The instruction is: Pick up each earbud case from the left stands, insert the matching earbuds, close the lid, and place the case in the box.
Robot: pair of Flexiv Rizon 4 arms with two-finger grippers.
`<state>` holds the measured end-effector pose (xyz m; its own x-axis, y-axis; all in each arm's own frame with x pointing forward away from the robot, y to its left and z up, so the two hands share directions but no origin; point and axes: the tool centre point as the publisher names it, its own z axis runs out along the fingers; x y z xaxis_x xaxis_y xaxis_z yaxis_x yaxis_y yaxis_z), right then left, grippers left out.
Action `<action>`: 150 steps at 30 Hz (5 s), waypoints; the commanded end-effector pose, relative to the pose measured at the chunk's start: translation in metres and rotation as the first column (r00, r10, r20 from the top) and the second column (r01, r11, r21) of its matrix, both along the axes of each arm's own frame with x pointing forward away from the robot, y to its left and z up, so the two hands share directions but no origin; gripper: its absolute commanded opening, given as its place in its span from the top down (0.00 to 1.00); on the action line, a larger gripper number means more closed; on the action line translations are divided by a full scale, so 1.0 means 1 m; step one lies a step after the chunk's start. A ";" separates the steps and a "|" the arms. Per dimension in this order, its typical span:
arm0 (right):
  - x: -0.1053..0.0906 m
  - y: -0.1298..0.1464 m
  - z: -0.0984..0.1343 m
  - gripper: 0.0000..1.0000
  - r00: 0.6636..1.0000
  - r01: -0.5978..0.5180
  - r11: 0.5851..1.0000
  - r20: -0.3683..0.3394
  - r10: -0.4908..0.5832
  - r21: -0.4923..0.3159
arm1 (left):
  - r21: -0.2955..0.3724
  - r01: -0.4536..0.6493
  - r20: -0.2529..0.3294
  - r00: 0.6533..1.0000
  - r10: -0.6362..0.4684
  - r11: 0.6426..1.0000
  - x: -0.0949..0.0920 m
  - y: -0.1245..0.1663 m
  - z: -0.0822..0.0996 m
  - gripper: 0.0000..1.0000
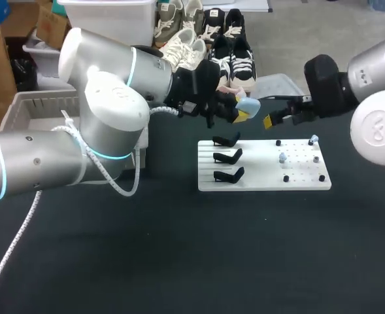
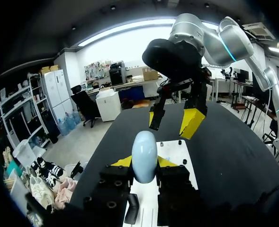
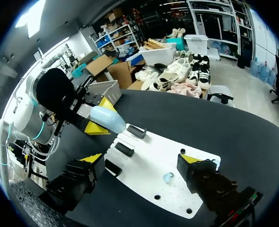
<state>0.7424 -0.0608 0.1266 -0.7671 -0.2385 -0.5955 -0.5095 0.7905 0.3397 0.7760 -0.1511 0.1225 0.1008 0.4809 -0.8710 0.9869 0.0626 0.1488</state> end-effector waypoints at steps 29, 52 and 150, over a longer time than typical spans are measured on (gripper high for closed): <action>0.027 0.018 0.012 0.00 0.993 -0.117 0.990 0.009 0.116 0.083 | -0.005 0.030 -0.015 0.999 -0.030 1.000 -0.019 -0.001 -0.007 1.00; -0.023 -0.071 0.056 0.00 0.993 0.047 0.989 0.116 -0.031 -0.137 | -0.265 0.007 -0.029 0.999 -0.016 0.964 -0.039 0.008 0.006 1.00; 0.039 -0.120 -0.084 0.42 0.993 -0.118 0.788 -0.078 0.089 -0.604 | -0.298 0.023 -0.044 0.998 -0.038 0.954 -0.034 -0.009 -0.030 1.00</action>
<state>0.7686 -0.1829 0.0473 -0.7353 -0.6170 -0.2803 -0.5907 0.7863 -0.1813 0.7418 -0.1600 0.0932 0.0649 0.1989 -0.9779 0.9946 0.0666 0.0796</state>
